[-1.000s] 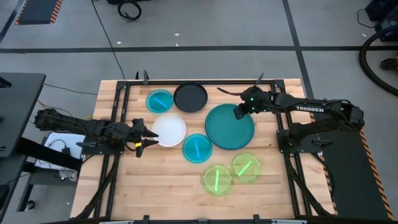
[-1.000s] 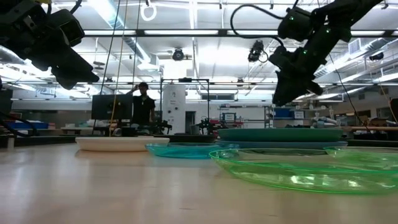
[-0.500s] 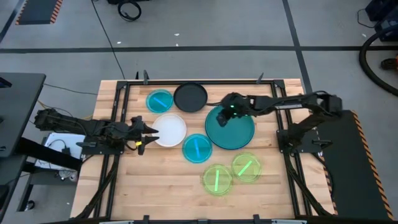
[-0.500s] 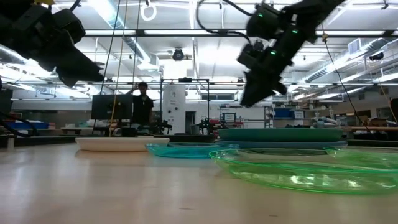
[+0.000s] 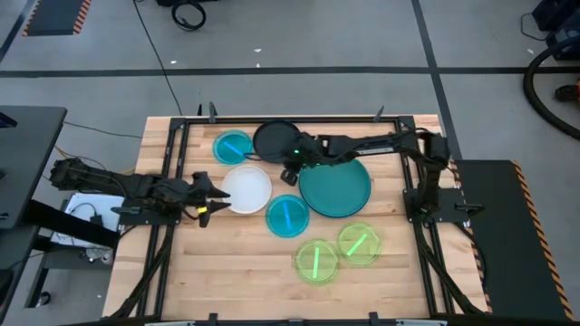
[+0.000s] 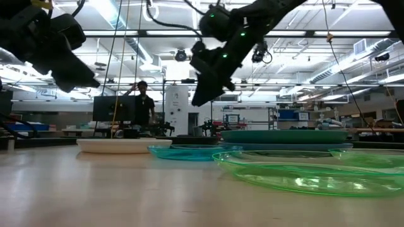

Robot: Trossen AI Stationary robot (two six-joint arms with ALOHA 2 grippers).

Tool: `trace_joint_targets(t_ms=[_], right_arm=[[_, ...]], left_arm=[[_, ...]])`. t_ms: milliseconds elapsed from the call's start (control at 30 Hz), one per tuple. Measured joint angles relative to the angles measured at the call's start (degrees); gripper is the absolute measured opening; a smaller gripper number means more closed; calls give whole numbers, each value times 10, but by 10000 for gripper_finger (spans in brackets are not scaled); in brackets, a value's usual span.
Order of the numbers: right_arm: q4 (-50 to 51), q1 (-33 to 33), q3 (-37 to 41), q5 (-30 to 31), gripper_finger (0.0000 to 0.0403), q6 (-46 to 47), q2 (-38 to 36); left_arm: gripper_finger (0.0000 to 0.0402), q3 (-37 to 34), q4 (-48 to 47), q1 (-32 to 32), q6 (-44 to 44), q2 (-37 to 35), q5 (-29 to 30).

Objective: Stack plastic plates
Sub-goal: Stack the black plate on top of the green plate

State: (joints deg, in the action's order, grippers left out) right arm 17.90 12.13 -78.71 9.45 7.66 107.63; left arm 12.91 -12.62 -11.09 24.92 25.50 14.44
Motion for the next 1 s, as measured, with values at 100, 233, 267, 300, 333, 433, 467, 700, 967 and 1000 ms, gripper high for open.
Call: trace_joint_targets(t_ms=[100, 233, 267, 300, 333, 433, 467, 700, 967, 1000], right_arm=[[7, -5, -40, -1, 124, -41, 39], [34, -9, -96, 19, 124, -80, 88], [44, -9, -109, 24, 124, -88, 101], [53, -9, -123, 27, 124, -95, 114], [64, -9, -135, 28, 124, -100, 127], [91, -8, -172, 34, 124, -111, 163], [100, -8, -183, 42, 124, -114, 173], [160, -6, -245, 97, 124, -139, 235], [212, -5, -270, 136, 113, -152, 271], [215, -5, -271, 139, 106, -154, 272]], left_arm=[[162, 0, -15, 0, 14, 0, -21], [162, 0, -18, 0, 14, 0, -22], [162, 0, -18, 0, 14, 0, -22], [162, 0, -18, 0, 14, 0, -22], [162, 0, -18, 0, 14, 0, -22], [162, 0, -19, 0, 14, 0, -22], [162, 0, -18, 0, 14, 0, -21], [162, 0, -18, 0, 13, 0, -21], [162, 0, -18, 0, 9, 0, -21], [162, 0, -18, 0, 8, 0, -21]])
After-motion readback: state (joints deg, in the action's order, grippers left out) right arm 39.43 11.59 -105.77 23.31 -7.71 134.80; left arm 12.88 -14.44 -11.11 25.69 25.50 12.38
